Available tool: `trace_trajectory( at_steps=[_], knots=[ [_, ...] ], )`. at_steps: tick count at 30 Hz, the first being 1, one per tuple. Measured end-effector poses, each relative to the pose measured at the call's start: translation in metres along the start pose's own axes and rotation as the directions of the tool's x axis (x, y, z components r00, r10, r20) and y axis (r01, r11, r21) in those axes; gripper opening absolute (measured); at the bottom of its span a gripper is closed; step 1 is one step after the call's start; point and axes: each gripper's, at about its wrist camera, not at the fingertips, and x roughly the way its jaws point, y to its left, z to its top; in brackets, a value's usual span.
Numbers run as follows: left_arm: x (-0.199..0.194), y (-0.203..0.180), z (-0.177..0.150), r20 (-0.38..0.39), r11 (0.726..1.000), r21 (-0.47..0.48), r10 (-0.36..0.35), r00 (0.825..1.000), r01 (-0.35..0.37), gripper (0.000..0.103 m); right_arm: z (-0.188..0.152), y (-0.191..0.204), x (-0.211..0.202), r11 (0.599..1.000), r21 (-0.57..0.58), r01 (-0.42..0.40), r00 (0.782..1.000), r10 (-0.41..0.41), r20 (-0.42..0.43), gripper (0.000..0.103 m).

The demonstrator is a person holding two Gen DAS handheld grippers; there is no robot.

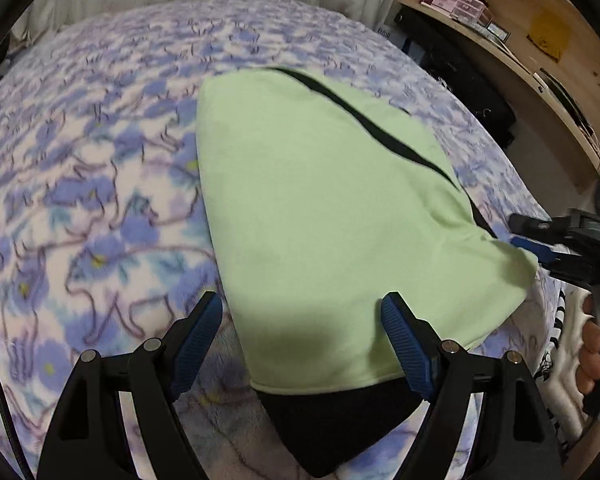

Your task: Fold large clothes

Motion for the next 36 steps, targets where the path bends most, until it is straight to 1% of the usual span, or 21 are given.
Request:
trace_trajectory(
  at_steps=[2,3,8,9,11,13,14,15,17,19,21,22,23,25,26,27,30,32,33,35,36],
  knots=[
    [0.003,0.001,-0.003,-0.008,1.0,-0.006,-0.018,1.0,0.018,0.08,0.002,-0.002,0.01,0.999,-0.02,0.042,0.999,-0.042,-0.011,0.049],
    [0.004,0.001,-0.004,-0.013,1.0,-0.008,-0.024,1.0,0.024,0.08,0.003,-0.003,0.012,0.998,-0.026,0.05,0.999,-0.051,-0.018,0.049],
    [0.004,-0.002,-0.003,-0.012,1.0,-0.006,-0.017,1.0,0.017,0.081,0.006,-0.004,0.022,0.998,-0.049,0.035,0.997,-0.039,-0.07,0.049],
    [0.004,-0.002,-0.003,-0.012,1.0,-0.009,-0.016,1.0,0.016,0.081,0.006,-0.001,0.023,0.997,-0.065,0.029,0.996,-0.035,-0.087,0.049],
    [0.004,-0.002,-0.003,-0.014,1.0,-0.014,-0.016,1.0,0.015,0.08,0.004,0.01,0.025,0.991,-0.128,0.043,0.994,-0.056,-0.098,0.049],
    [0.005,-0.001,-0.001,-0.016,1.0,-0.022,-0.013,1.0,0.013,0.08,0.003,0.019,0.028,0.983,-0.178,0.046,0.992,-0.066,-0.111,0.038],
    [0.006,-0.001,0.0,-0.02,1.0,-0.026,-0.009,1.0,0.009,0.08,0.003,0.023,0.029,0.979,-0.199,0.053,0.99,-0.077,-0.115,0.022],
    [0.006,-0.001,0.002,-0.026,0.999,-0.031,-0.007,1.0,0.007,0.08,0.005,0.025,0.031,0.976,-0.214,0.051,0.99,-0.078,-0.119,0.012],
    [0.005,-0.001,0.004,-0.031,0.999,-0.044,-0.003,1.0,0.001,0.079,0.007,0.034,0.022,0.969,-0.242,0.045,0.993,-0.07,-0.096,0.011],
    [0.0,-0.001,0.005,-0.013,0.999,-0.054,0.006,1.0,-0.006,0.074,0.006,0.04,-0.002,0.962,-0.27,0.04,0.999,-0.047,-0.019,0.01],
    [-0.005,-0.001,0.004,0.006,0.999,-0.051,0.001,1.0,-0.001,0.069,-0.001,0.039,-0.031,0.96,-0.277,0.041,0.997,-0.021,0.073,0.01],
    [-0.007,-0.001,0.004,0.012,0.999,-0.048,-0.006,1.0,0.007,0.068,-0.003,0.036,-0.037,0.962,-0.27,0.036,0.995,-0.01,0.094,0.01],
    [-0.008,-0.004,0.002,0.014,0.999,-0.039,-0.011,1.0,0.012,0.067,-0.007,0.031,-0.039,0.965,-0.259,0.044,0.994,-0.016,0.109,0.009],
    [-0.005,-0.009,-0.001,0.006,1.0,-0.014,0.0,1.0,0.0,0.067,-0.017,0.017,-0.029,0.968,-0.235,0.089,0.992,-0.065,0.108,0.009],
    [-0.003,-0.013,-0.004,0.002,1.0,0.0,0.016,1.0,-0.016,0.067,-0.023,0.008,-0.017,0.971,-0.215,0.108,0.992,-0.092,0.081,0.009],
    [-0.001,-0.015,-0.006,0.0,1.0,0.01,0.026,1.0,-0.026,0.067,-0.027,0.0,-0.006,0.973,-0.199,0.117,0.992,-0.106,0.061,0.009],
    [0.005,-0.021,-0.012,0.0,0.998,0.042,0.052,0.999,-0.052,0.067,-0.033,-0.014,0.013,0.979,-0.162,0.127,0.991,-0.119,0.06,0.01],
    [0.005,-0.022,-0.012,0.002,0.997,0.044,0.063,0.998,-0.063,0.067,-0.027,-0.013,0.01,0.985,-0.111,0.129,0.99,-0.122,0.063,0.012],
    [0.004,-0.021,-0.01,-0.001,0.997,0.039,0.059,0.998,-0.059,0.067,-0.023,-0.008,0.004,0.984,-0.106,0.144,0.988,-0.137,0.072,0.014],
    [-0.001,-0.017,-0.005,-0.012,0.999,0.024,0.043,0.999,-0.043,0.067,-0.014,0.005,-0.011,0.981,-0.113,0.156,0.983,-0.143,0.116,0.015],
    [-0.004,-0.016,-0.002,-0.009,0.999,0.019,0.034,0.999,-0.034,0.069,-0.009,0.013,-0.019,0.983,-0.12,0.142,0.981,-0.124,0.147,0.019]
  ],
)
